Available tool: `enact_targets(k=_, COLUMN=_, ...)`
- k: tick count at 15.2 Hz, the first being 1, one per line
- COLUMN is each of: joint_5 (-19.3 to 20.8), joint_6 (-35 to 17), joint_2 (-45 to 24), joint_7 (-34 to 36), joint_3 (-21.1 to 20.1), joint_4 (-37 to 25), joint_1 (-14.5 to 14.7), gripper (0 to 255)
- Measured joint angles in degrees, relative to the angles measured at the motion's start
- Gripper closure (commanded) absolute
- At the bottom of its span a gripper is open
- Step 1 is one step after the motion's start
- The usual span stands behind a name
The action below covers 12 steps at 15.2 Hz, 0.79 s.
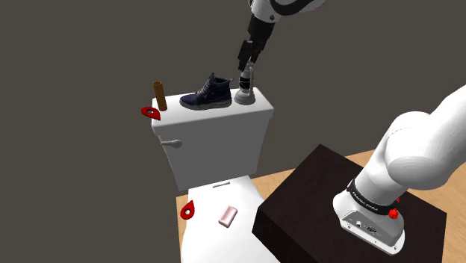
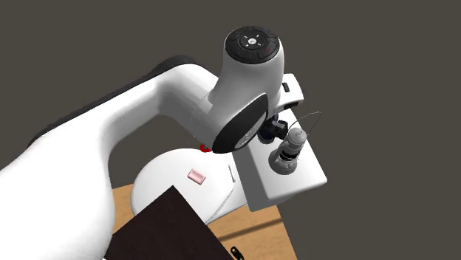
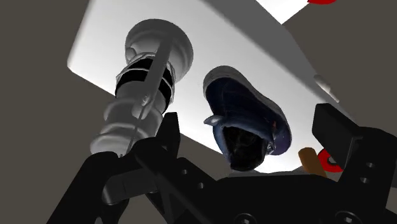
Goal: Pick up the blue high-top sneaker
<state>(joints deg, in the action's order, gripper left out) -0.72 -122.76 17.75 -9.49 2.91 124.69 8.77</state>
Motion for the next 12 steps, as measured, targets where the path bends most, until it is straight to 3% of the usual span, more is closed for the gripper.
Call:
enact_targets(k=8, joint_5=0.39, joint_6=-7.39, joint_2=-15.20, joint_7=-8.47, joint_3=-1.59, joint_4=-10.78, joint_1=2.96, gripper=0)
enact_targets(k=12, joint_5=0.58, joint_6=-10.94, joint_2=-17.06, joint_7=-9.21, joint_3=-1.99, joint_4=-9.42, joint_1=3.37, gripper=0)
